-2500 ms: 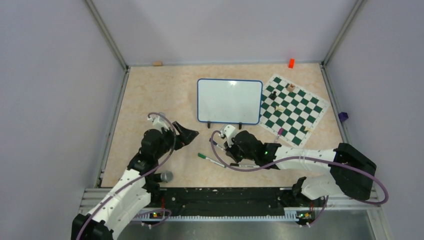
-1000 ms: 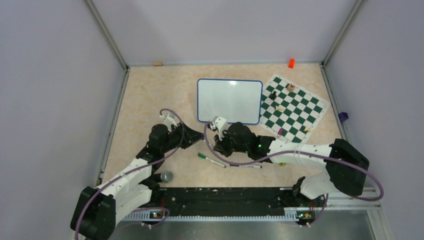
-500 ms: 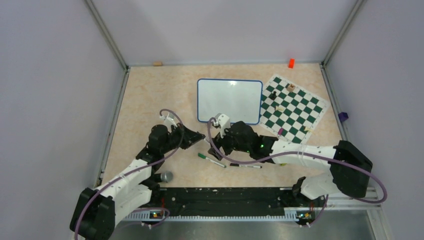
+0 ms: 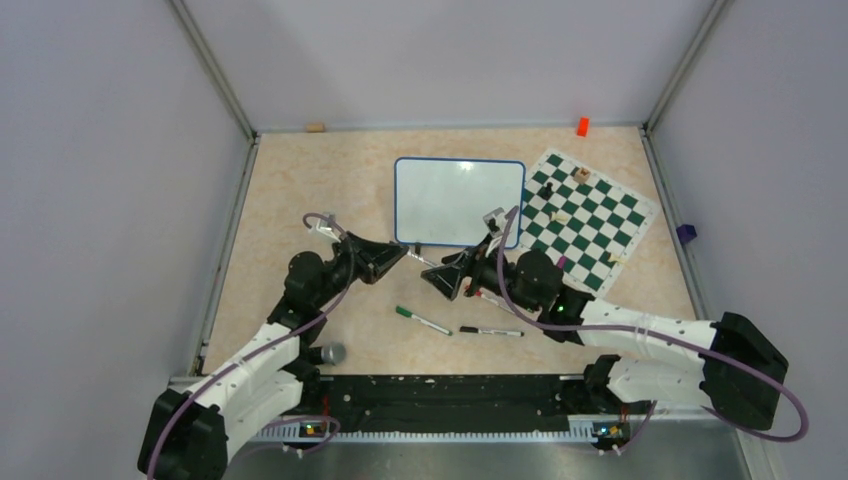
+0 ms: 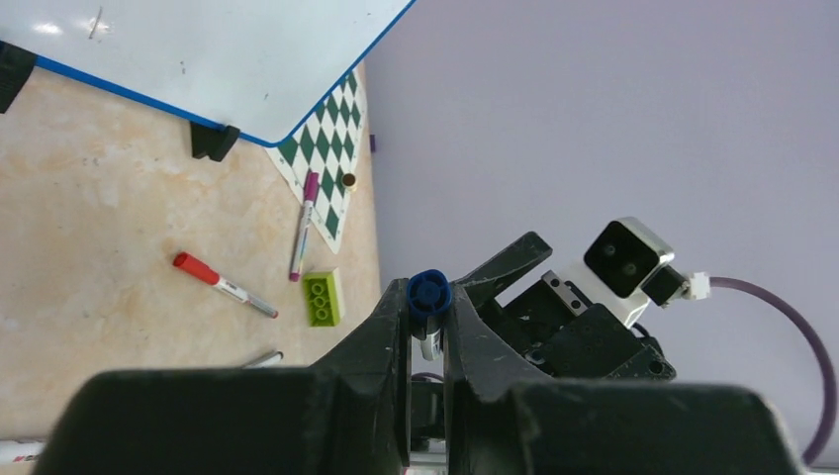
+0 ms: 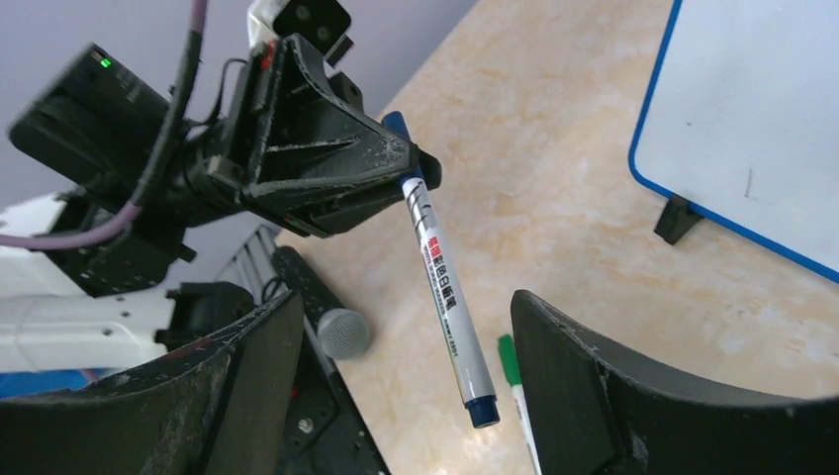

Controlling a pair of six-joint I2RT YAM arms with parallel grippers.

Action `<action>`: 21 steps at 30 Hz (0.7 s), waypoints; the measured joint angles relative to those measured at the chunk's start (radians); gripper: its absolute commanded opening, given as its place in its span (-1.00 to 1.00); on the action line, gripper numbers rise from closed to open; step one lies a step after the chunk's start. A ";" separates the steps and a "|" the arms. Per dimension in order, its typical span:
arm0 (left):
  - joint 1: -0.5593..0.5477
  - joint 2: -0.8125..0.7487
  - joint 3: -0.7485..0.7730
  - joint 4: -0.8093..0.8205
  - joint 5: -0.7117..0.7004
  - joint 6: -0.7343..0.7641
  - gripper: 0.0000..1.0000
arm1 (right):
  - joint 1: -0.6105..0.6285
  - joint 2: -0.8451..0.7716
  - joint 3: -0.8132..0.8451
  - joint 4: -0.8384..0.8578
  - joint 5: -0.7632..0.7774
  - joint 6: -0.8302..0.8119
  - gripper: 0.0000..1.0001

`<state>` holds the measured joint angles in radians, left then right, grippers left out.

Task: Write a sentence on the whiteboard
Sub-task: Pass from the right arm to the left, then open the pen cap from the whiteboard marker.

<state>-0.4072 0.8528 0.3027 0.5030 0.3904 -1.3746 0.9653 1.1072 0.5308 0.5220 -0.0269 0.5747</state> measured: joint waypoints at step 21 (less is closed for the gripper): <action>0.000 -0.018 0.009 0.071 0.010 -0.154 -1.00 | -0.002 0.114 0.042 0.198 -0.028 0.217 -0.13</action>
<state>-0.4076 0.8352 0.3115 0.5739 0.4000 -1.5288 0.9634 1.2209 0.5724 0.7197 -0.0547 0.7918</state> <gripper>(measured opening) 0.146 0.456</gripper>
